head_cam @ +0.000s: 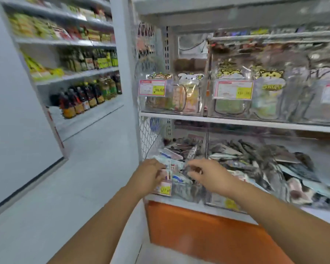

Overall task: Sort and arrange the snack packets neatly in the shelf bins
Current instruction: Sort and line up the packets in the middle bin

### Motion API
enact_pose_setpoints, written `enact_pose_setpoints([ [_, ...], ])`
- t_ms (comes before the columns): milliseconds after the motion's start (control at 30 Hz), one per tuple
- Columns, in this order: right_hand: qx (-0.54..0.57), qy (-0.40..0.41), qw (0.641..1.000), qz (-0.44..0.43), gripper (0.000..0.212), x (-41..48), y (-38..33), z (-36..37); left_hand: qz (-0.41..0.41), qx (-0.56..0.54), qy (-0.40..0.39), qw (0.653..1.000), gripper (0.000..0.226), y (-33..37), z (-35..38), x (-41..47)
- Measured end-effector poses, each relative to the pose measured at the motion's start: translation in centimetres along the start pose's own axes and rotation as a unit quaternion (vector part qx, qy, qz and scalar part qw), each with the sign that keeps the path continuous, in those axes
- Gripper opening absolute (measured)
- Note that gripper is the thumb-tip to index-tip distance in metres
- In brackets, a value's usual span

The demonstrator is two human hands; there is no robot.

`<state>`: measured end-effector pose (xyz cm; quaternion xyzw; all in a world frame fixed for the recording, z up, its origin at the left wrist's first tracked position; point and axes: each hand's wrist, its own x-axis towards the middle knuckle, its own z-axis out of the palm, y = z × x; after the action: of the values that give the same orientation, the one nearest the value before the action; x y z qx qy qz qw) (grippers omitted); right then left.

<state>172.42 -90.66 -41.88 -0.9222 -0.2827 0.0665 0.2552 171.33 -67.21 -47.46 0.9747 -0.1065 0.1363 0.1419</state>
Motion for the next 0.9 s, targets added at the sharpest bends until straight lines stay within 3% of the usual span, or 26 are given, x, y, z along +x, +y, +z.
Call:
enact_pose_setpoints([
  [233, -0.006, 0.005, 0.999, 0.036, 0.033, 2.5, -1.0, 3.2, -0.025, -0.06, 0.005, 0.998, 0.041, 0.1, -0.5, -0.7],
  [400, -0.193, -0.092, 0.977, 0.023, 0.013, 7.5, -0.7, 2.6, 0.015, 0.05, -0.065, 0.997, 0.04, -0.7, -0.6, 1.4],
  [467, -0.213, -0.084, 0.973, 0.022, 0.015, 8.8, 0.1, 2.4, 0.031, 0.073, -0.088, 0.993, 0.038, -1.0, -1.1, 1.7],
  [567, -0.133, 0.005, 0.991, 0.025, 0.01, 8.9, 0.8, 0.4, 0.031, 0.055, -0.098, 0.993, 0.038, -1.3, -1.6, 1.8],
  [633, -0.044, 0.046, 0.998, 0.008, 0.012, 8.6, 0.9, -1.1, -0.024, -0.061, -0.064, 0.996, 0.053, -1.3, -1.8, 2.0],
  [700, 0.029, 0.069, 0.997, -0.03, 0.014, 8.3, 0.3, -1.7, -0.076, -0.203, -0.014, 0.976, 0.083, -0.9, -2.1, 2.6],
  [733, 0.052, 0.074, 0.995, -0.048, 0.015, 8.3, -0.3, -1.7, -0.091, -0.255, -0.005, 0.963, 0.087, -0.6, -2.4, 2.9],
  [833, 0.162, 0.067, 0.982, -0.067, 0.012, 8.9, -1.6, -1.2, -0.105, -0.292, 0.025, 0.95, 0.042, -0.4, -3.0, 3.2],
  [900, 0.258, 0.052, 0.964, -0.024, 0.011, 9.9, -1.3, -0.8, -0.133, -0.268, 0.068, 0.952, 0.017, -1.2, -3.6, 2.1],
])
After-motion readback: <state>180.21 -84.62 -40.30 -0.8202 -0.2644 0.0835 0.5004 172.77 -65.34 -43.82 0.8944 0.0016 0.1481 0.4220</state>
